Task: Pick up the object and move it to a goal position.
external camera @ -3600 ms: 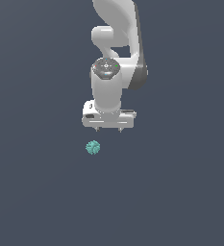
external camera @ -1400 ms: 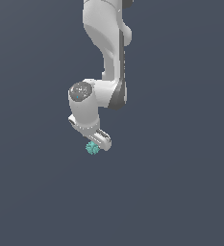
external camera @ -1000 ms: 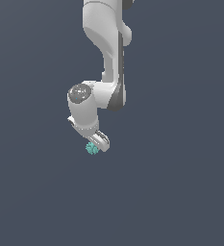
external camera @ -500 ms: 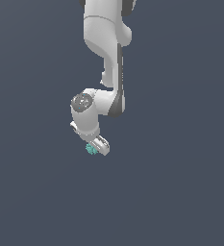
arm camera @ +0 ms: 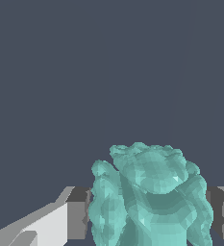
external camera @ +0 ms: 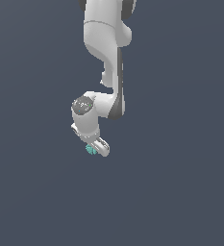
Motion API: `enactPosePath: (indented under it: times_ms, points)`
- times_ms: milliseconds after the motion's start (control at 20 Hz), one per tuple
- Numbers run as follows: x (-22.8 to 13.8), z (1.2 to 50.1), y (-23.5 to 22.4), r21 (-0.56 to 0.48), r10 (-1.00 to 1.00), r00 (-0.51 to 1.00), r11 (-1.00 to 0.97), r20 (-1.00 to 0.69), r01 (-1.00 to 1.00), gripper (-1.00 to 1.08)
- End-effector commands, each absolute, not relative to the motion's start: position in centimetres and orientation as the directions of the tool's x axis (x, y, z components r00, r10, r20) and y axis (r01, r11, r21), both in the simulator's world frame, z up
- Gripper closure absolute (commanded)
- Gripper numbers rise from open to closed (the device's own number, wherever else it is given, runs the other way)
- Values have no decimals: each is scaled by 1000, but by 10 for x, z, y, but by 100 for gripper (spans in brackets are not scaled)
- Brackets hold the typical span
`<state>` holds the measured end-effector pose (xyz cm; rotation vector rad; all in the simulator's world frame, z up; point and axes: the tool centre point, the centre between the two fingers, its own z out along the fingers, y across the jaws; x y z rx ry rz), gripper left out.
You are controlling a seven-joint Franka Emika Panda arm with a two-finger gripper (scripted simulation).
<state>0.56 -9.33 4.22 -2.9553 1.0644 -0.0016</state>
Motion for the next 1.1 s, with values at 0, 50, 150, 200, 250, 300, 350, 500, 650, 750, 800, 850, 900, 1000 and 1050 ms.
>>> enactPosePath:
  times_ms: [0,50,150,200,250,300,350,500,650,750,800,850,900,1000,1050]
  points:
    - [5,41,-94,0,-638,770,-770,0,-638,108]
    - [5,41,-94,0,-638,770,-770,0,-638,108]
    - [5,41,-94,0,-638,770,-770,0,-638,108]
    - [5,41,-94,0,-638,770,-770,0,-638,108]
    - [6,42,-93,-1,-638,770,-770,1,-638,108]
    - [6,42,-93,-1,-638,770,-770,1,-638,108]
    - [6,43,-92,-1,-638,770,-770,1,-638,108]
    - [9,47,-85,-1,-638,770,-770,1,-638,108]
    - [15,55,-71,-1,-638,770,-770,1,-638,108]
    - [20,62,-59,0,-638,770,-770,1,-638,108]
    - [23,67,-52,0,-638,770,-770,1,-638,108]
    - [27,71,-44,0,-638,770,-770,1,-638,108]
    - [30,76,-36,0,-638,770,-770,1,-638,108]
    - [38,86,-19,0,-638,770,-770,1,-638,108]
    - [41,91,-10,0,-638,770,-770,1,-638,108]
